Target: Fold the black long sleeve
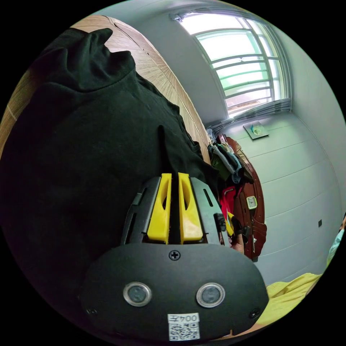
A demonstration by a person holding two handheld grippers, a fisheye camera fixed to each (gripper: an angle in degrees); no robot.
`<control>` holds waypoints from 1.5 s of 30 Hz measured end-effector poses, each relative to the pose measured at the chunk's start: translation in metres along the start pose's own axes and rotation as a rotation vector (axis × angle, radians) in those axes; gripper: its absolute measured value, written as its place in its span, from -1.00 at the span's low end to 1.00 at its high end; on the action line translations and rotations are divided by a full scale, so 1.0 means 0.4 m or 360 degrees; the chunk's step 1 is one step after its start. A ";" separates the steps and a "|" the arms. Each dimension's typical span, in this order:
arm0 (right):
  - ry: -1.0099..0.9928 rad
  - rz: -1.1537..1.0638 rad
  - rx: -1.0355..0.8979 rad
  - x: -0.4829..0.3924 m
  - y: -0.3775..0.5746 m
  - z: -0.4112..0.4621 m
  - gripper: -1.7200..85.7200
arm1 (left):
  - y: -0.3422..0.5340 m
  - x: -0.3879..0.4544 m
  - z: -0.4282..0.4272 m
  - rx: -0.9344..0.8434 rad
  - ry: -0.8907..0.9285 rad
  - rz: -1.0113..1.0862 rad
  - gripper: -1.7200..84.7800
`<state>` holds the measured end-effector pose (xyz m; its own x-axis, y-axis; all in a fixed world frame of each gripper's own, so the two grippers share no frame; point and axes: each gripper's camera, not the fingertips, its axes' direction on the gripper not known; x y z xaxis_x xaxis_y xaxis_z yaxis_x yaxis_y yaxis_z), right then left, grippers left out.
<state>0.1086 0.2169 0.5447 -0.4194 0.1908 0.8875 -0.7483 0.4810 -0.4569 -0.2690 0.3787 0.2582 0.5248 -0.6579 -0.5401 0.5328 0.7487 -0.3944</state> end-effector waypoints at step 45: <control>0.0922 -0.0883 -0.0437 -0.250 0.054 0.691 -0.73 | -0.106 0.364 -0.001 -0.0112 -0.0330 0.0319 -0.83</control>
<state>-0.0076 -0.0283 0.4297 0.3571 0.2382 0.9032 -0.5853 0.8106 0.0176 -0.2155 0.2513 0.1959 0.7432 -0.4936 -0.4516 0.3616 0.8643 -0.3496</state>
